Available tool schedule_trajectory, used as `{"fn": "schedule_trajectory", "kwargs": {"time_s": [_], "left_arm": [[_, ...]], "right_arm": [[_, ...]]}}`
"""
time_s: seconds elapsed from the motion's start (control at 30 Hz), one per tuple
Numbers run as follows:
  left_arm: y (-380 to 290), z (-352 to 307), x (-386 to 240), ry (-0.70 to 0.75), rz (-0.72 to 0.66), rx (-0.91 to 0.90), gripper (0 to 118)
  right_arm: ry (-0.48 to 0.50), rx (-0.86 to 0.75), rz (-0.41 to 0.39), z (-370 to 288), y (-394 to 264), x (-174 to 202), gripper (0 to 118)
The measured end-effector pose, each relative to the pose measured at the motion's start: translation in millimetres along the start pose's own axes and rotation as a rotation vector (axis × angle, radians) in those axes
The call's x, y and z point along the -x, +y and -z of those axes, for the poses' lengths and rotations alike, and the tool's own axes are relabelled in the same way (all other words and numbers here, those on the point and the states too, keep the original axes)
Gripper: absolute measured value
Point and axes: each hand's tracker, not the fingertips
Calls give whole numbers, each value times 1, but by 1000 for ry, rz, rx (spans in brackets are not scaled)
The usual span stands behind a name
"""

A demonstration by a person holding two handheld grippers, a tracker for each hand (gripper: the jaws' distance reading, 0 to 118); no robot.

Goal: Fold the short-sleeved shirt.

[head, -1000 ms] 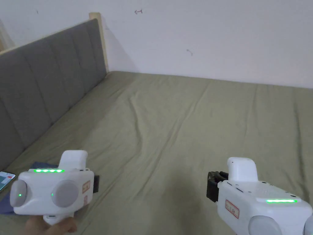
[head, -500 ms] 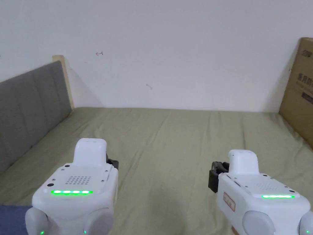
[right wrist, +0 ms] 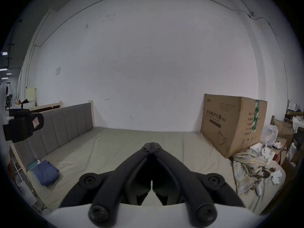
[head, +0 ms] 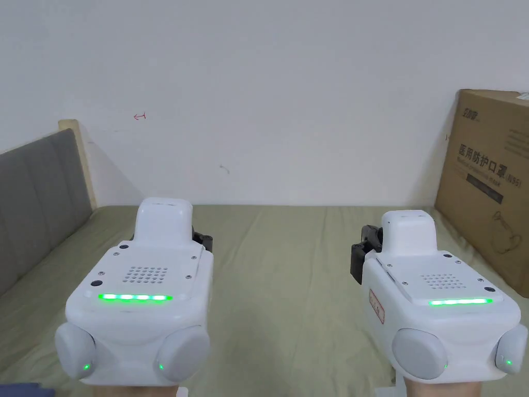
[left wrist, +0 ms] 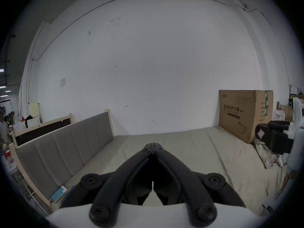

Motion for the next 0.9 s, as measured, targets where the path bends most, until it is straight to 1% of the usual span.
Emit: {"fn": "schedule_trajectory", "kwargs": {"time_s": [0.17,0.33,0.63,0.67,0.73,0.8,0.87,0.9], "left_arm": [[2,1,0,-10,3,5,0],[1,1,-1,-10,7,3,0],[-1,3,-2,-8,12,18,0],[-2,3,-2,-10,13,18,0],[-3,3,-5,-14,15,18,2],[-2,4,-7,-16,-3,33,3],[-3,5,-6,-37,-42,41,24],[-3,7,-4,-60,-63,44,36]], "right_arm": [[-10,-28,-1,-2,2,-1,1],[-15,-45,-19,-3,3,2,1],[-17,-39,-20,-2,-3,2,1],[-19,-35,-20,-2,-4,1,2],[-29,-29,-14,-2,-6,-1,12],[-30,-24,-9,-1,-8,-3,14],[-26,-18,-2,0,-10,-5,32],[-27,-18,0,-1,-11,-5,42]]}}
